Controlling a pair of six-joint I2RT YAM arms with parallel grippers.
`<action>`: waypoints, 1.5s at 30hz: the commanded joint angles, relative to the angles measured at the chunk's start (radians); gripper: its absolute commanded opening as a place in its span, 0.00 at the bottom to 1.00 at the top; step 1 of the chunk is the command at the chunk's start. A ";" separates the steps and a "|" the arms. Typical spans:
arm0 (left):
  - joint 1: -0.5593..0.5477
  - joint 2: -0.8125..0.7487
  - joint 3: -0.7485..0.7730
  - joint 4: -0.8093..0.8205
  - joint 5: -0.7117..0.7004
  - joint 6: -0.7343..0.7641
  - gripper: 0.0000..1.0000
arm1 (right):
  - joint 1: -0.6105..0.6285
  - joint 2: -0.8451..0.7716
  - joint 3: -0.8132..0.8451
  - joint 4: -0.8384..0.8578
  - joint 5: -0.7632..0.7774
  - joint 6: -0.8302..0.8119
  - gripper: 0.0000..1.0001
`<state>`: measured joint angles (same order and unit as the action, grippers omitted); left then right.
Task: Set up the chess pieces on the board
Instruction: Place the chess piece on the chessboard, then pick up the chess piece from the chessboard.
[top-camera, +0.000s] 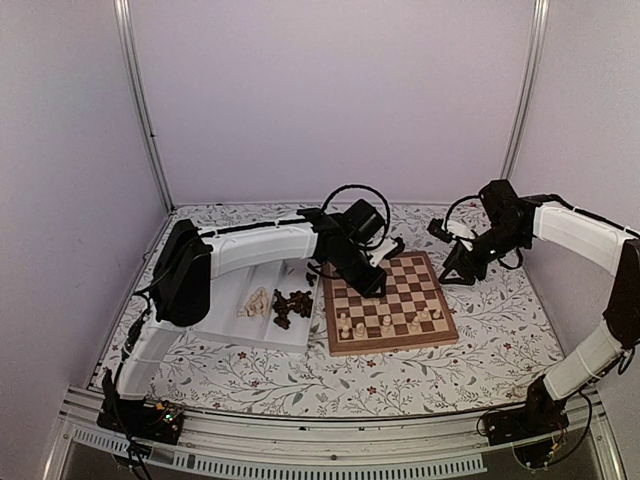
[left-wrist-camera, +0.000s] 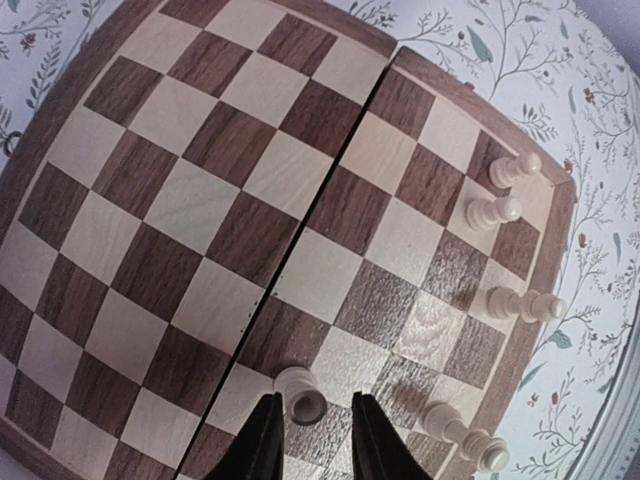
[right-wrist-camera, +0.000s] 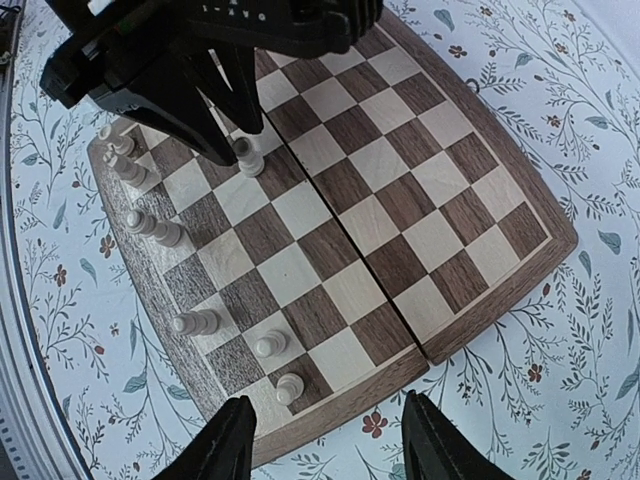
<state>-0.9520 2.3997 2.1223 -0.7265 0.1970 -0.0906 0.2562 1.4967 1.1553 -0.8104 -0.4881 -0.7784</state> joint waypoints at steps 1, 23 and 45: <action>-0.019 0.022 0.037 -0.020 0.009 0.012 0.28 | 0.026 0.032 0.007 0.020 -0.040 0.019 0.53; 0.199 -0.797 -0.715 0.359 -0.559 0.044 0.59 | 0.309 0.325 0.199 0.151 -0.040 0.141 0.50; 0.257 -1.011 -1.000 0.635 -0.620 0.139 0.90 | 0.346 0.500 0.304 0.114 0.063 0.166 0.32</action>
<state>-0.7094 1.3716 1.1057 -0.0937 -0.4297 0.0380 0.5964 1.9751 1.4345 -0.6735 -0.4271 -0.6140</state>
